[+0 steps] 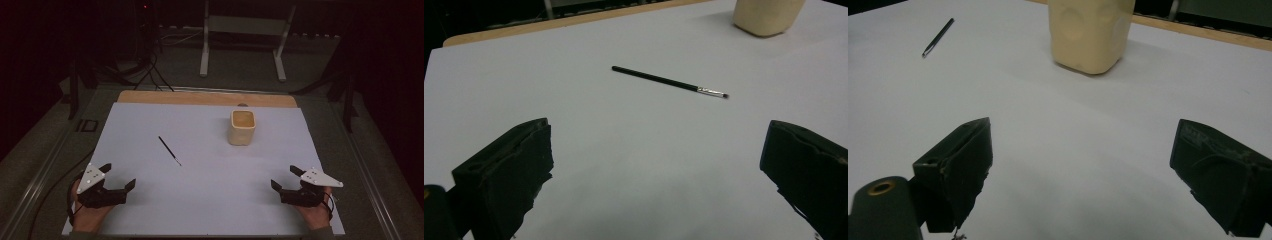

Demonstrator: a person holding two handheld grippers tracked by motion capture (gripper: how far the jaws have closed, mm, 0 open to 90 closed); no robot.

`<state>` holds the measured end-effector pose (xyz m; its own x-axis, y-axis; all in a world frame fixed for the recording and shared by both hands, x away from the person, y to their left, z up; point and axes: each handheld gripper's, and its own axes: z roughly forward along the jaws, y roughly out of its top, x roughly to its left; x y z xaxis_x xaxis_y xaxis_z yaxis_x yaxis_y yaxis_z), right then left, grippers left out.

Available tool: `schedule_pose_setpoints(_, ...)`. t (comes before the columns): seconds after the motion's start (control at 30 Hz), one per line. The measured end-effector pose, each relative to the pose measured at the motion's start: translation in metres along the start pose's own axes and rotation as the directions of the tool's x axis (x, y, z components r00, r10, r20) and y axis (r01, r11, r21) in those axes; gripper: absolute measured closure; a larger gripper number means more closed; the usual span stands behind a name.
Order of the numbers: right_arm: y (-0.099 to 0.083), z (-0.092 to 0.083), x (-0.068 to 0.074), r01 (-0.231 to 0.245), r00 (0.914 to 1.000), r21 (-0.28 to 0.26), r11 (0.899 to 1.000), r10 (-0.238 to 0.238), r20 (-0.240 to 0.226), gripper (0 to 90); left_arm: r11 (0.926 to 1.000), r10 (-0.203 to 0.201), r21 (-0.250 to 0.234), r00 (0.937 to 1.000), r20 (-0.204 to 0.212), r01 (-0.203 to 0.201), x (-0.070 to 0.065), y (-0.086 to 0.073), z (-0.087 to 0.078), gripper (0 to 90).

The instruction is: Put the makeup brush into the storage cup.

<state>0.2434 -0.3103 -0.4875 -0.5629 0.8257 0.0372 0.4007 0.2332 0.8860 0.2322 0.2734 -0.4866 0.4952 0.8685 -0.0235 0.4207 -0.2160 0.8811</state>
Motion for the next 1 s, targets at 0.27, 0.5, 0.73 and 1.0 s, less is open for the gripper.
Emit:
schedule_pose_setpoints(0.27, 0.0001, 0.0002, 0.0006, 0.009, 0.9998, -0.001, 1.000, -0.009, -0.016, 12.9, 0.9997, 0.019, 0.014, 0.9997, 0.017, -0.019, -0.0021, 0.0013, 0.0064, 1.6)
schedule_pose_setpoints(0.5, 0.0006, 0.0013, 0.0019, 0.021, 0.9996, -0.003, 1.000, -0.021, -0.020, 11.2, 0.9999, 0.017, 0.004, 0.9998, 0.012, -0.017, -0.0020, 0.0019, 0.0060, 1.6)
schedule_pose_setpoints(0.73, 0.0013, 0.0007, 0.0025, 0.027, 0.9993, -0.011, 1.000, -0.028, -0.024, 10.4, 0.9998, 0.018, 0.005, 0.9997, 0.015, -0.018, -0.0024, 0.0022, 0.0067, 1.5)
schedule_pose_setpoints(1.0, 0.0014, 0.0002, 0.0019, 0.027, 0.9994, -0.012, 1.000, -0.027, -0.021, 10.4, 0.9992, 0.039, 0.000, 0.9990, 0.023, -0.039, -0.0076, 0.0101, 0.0084, 1.5)
